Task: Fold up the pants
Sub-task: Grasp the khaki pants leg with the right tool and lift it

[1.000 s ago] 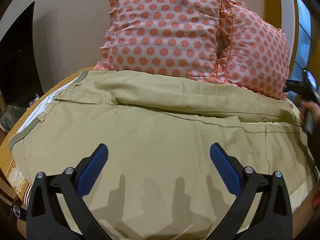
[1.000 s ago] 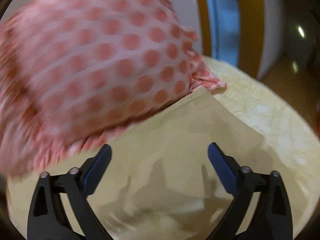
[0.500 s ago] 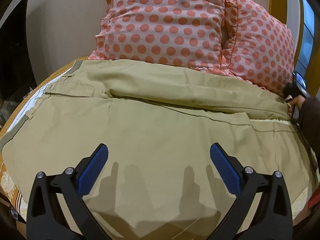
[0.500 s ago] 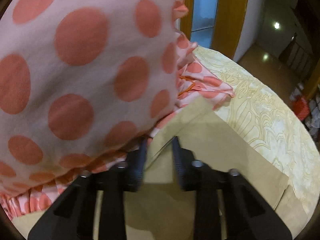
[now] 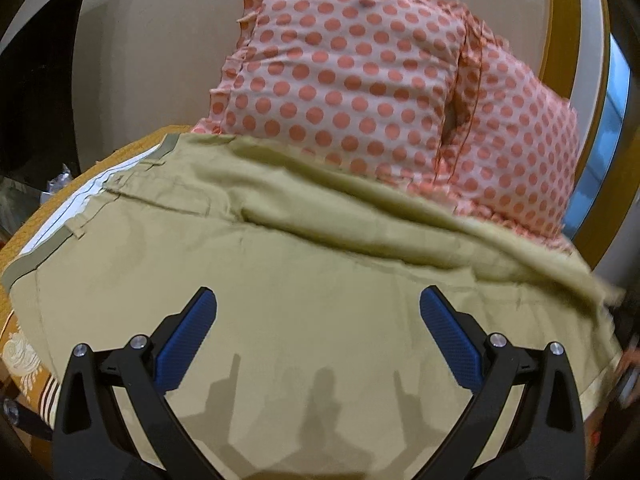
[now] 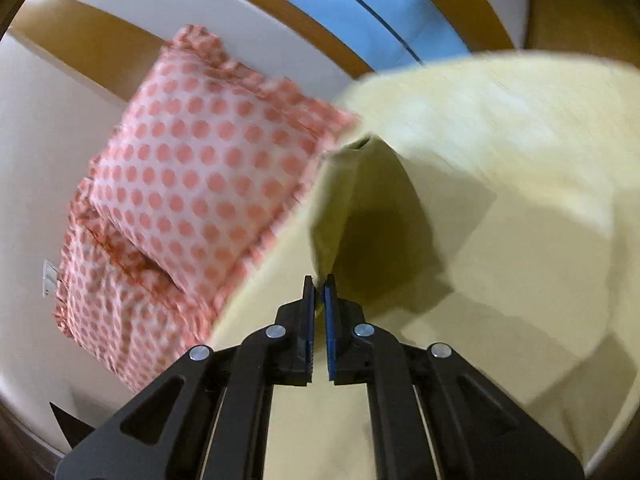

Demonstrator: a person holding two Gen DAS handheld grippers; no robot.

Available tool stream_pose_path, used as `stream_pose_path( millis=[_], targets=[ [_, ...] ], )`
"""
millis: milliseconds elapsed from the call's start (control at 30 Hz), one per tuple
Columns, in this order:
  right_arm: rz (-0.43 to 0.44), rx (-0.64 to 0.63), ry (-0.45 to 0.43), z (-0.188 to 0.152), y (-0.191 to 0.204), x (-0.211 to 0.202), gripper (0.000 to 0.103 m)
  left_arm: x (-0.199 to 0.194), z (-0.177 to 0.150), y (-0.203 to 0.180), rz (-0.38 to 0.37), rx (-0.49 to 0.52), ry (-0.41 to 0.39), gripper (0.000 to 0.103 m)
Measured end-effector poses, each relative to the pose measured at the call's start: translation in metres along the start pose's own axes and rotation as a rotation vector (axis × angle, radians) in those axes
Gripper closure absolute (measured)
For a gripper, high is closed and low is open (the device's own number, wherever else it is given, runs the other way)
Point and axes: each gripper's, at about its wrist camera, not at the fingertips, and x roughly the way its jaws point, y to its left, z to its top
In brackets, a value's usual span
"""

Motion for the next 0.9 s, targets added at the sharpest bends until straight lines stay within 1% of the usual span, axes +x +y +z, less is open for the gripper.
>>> stream_pose_path(
  millis=[33, 67, 100, 133, 167, 233, 267, 300, 333, 367, 400, 433, 467, 533, 600, 700, 767, 800, 833, 900],
  targets=[
    [-0.004, 0.015, 0.025, -0.002, -0.001, 0.004, 0.096, 0.000, 0.006, 0.001, -0.010, -0.007, -0.008, 0.002],
    [-0.006, 0.030, 0.045, -0.002, -0.002, 0.008, 0.088, 0.001, 0.012, 0.002, -0.018, -0.014, -0.022, 0.002],
    [-0.007, 0.043, 0.064, -0.002, -0.002, 0.010, 0.066, 0.002, 0.019, 0.004, -0.026, -0.016, -0.038, 0.002],
    [-0.008, 0.057, 0.076, -0.002, -0.004, 0.011, 0.051, 0.002, 0.028, 0.007, -0.050, -0.014, -0.068, 0.002],
    [-0.008, 0.055, 0.067, -0.002, -0.004, 0.011, 0.036, 0.004, 0.034, 0.009, -0.061, -0.014, -0.079, 0.002],
    [-0.023, 0.032, 0.047, -0.001, 0.003, 0.015, 0.035, 0.015, 0.051, 0.016, -0.049, -0.024, -0.056, 0.002],
    [-0.025, 0.022, 0.040, -0.001, 0.002, 0.019, 0.038, 0.020, 0.057, 0.019, -0.051, -0.037, -0.042, 0.002],
    [-0.027, 0.008, 0.031, 0.001, 0.001, 0.024, 0.066, 0.027, 0.063, 0.023, -0.056, -0.059, -0.022, 0.002],
    [-0.031, -0.006, 0.042, 0.002, -0.005, 0.030, 0.093, 0.037, 0.071, 0.029, -0.077, -0.094, 0.003, 0.002],
    [-0.021, 0.005, 0.049, 0.003, -0.010, 0.032, 0.101, 0.049, 0.078, 0.034, -0.108, -0.121, 0.030, 0.002],
    [0.014, 0.022, 0.035, 0.003, -0.014, 0.028, 0.101, 0.056, 0.081, 0.037, -0.121, -0.136, 0.051, 0.002],
    [0.059, 0.012, -0.002, 0.004, -0.015, 0.016, 0.101, 0.069, 0.088, 0.040, -0.129, -0.154, 0.081, 0.002],
    [0.080, -0.010, -0.031, 0.004, -0.013, 0.005, 0.101, 0.081, 0.094, 0.043, -0.121, -0.168, 0.105, 0.002],
    [0.111, -0.036, -0.067, 0.003, -0.011, -0.015, 0.101, 0.104, 0.103, 0.050, -0.099, -0.200, 0.147, 0.002],
    [0.128, -0.042, -0.073, 0.001, -0.012, -0.027, 0.101, 0.130, 0.110, 0.056, -0.086, -0.256, 0.201, 0.002],
    [0.149, -0.026, -0.073, 0.002, -0.014, -0.032, 0.101, 0.167, 0.116, 0.060, -0.022, -0.289, 0.288, 0.003],
    [0.158, -0.034, -0.078, 0.004, -0.011, -0.033, 0.101, 0.193, 0.117, 0.063, 0.029, -0.307, 0.348, 0.008],
    [0.159, -0.041, -0.080, 0.004, -0.009, -0.033, 0.101, 0.205, 0.118, 0.066, 0.054, -0.330, 0.365, 0.008],
    [0.162, -0.051, -0.083, 0.004, -0.007, -0.033, 0.101, 0.210, 0.119, 0.068, 0.068, -0.342, 0.359, 0.009],
    [0.167, -0.058, -0.086, 0.006, -0.003, -0.031, 0.101, 0.220, 0.125, 0.071, 0.120, -0.349, 0.341, 0.016]
  ],
)
